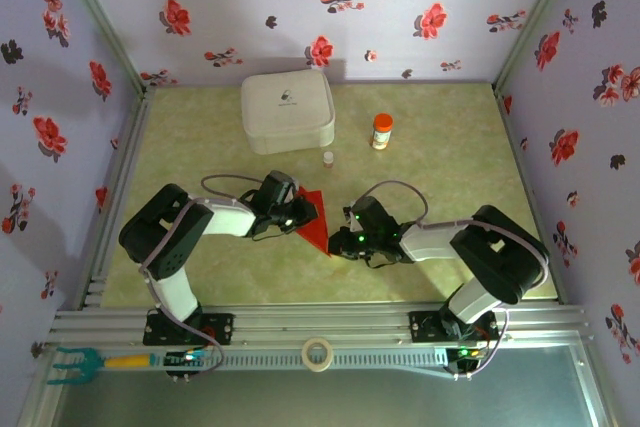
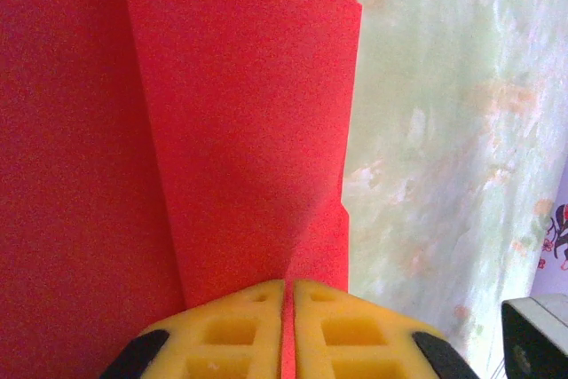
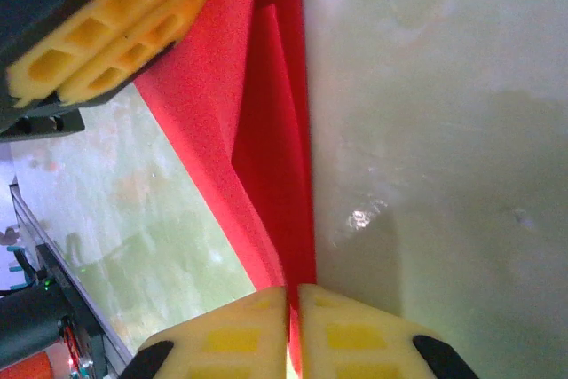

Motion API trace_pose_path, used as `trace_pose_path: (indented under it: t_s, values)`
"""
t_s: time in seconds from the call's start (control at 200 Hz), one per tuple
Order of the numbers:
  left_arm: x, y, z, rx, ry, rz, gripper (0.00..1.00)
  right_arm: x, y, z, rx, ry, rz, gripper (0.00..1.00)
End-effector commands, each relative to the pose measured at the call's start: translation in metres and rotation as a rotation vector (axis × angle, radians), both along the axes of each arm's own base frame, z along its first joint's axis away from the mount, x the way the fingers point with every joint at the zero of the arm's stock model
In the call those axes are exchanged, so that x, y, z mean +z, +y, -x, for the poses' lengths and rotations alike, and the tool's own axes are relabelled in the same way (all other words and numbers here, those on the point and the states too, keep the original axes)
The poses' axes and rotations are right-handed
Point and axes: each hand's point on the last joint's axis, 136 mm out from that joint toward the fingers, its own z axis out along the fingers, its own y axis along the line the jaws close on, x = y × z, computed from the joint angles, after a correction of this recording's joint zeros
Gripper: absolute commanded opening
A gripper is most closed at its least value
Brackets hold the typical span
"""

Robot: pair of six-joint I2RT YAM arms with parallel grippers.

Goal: Fold a paper plane with a square sheet of paper (pick it up from the middle)
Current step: Fourth fold the wing at the center of the table.

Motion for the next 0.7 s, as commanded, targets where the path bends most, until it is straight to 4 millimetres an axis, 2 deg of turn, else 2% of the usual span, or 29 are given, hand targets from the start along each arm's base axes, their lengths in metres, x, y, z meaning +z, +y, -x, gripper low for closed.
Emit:
trace_pose_path:
  t_s: [0.0,0.185,0.27,0.35,0.695]
  values:
    - [-0.0204,0.0157,0.0116,0.018,0.06,-0.069,0.12,-0.0203,-0.0181,0.0235,0.021,0.095,0.083,0.08]
    - [-0.019,0.0152,0.0111,0.018,0.057,-0.066,0.12,-0.0233,-0.0235,0.0251,0.016,0.096,0.112,0.1]
    - [-0.02,0.0156,0.0115,0.018,0.06,-0.068,0.12,-0.0223,-0.0235,0.0252,0.016,0.095,0.109,0.05]
    - [-0.0202,0.0158,0.0118,0.018,0.062,-0.069,0.12,-0.0218,-0.0226,0.0266,0.021,0.099,0.104,0.1]
    - [-0.021,0.0166,0.0121,0.021,0.063,-0.07,0.12,-0.0255,-0.0258,0.0329,0.024,0.116,0.127,0.11]
